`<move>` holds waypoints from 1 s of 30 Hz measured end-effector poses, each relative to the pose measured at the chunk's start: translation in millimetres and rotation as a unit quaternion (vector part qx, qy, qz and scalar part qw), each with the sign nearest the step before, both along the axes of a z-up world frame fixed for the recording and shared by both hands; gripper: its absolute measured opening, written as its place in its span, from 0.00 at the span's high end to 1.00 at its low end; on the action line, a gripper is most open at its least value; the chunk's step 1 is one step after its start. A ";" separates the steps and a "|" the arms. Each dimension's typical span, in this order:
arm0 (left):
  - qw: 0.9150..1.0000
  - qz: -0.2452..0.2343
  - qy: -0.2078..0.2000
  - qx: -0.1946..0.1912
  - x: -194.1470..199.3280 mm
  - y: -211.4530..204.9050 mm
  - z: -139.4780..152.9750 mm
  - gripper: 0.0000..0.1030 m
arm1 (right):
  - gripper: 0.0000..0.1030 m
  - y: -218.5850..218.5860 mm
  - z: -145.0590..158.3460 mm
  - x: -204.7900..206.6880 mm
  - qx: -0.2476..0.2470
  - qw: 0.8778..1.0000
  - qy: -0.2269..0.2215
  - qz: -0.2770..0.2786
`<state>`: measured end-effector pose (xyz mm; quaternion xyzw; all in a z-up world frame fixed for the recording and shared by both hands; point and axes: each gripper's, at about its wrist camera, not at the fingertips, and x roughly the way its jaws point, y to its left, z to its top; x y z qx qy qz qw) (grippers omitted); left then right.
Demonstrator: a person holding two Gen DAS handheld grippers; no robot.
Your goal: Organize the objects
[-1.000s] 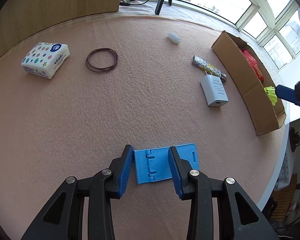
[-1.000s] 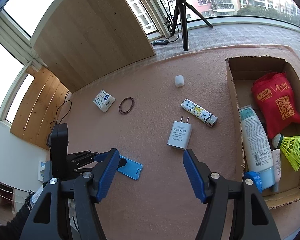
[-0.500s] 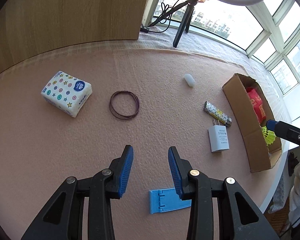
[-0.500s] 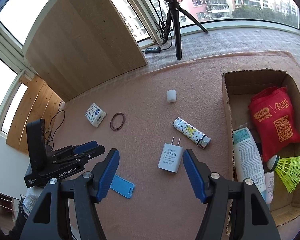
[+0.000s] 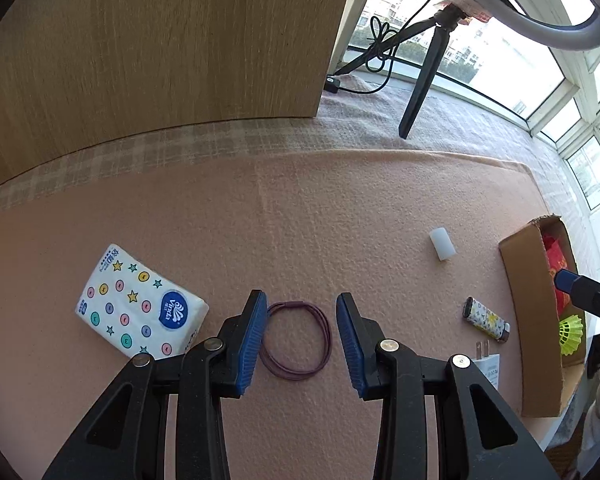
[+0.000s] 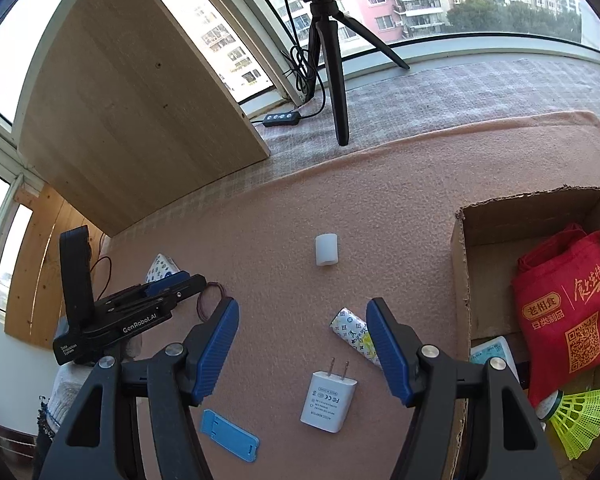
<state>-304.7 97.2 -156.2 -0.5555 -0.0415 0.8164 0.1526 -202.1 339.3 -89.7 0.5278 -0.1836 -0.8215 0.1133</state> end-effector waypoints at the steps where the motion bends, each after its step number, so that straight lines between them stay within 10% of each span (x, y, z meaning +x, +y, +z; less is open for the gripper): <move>1: 1.000 0.000 -0.008 0.002 -4.7 0.2 -5.6 0.62 | 0.39 0.7 -2.3 -1.8 0.001 1.000 -0.003 -0.001; 17: 0.998 -0.065 -0.001 -0.028 23.5 8.7 -29.5 0.81 | 0.39 -6.9 -37.9 -37.1 0.006 0.999 -0.036 -0.006; 30: 0.998 -0.056 -0.009 0.020 81.2 -21.0 -31.1 0.92 | 0.48 -27.9 -68.4 -74.9 0.048 0.997 -0.055 0.000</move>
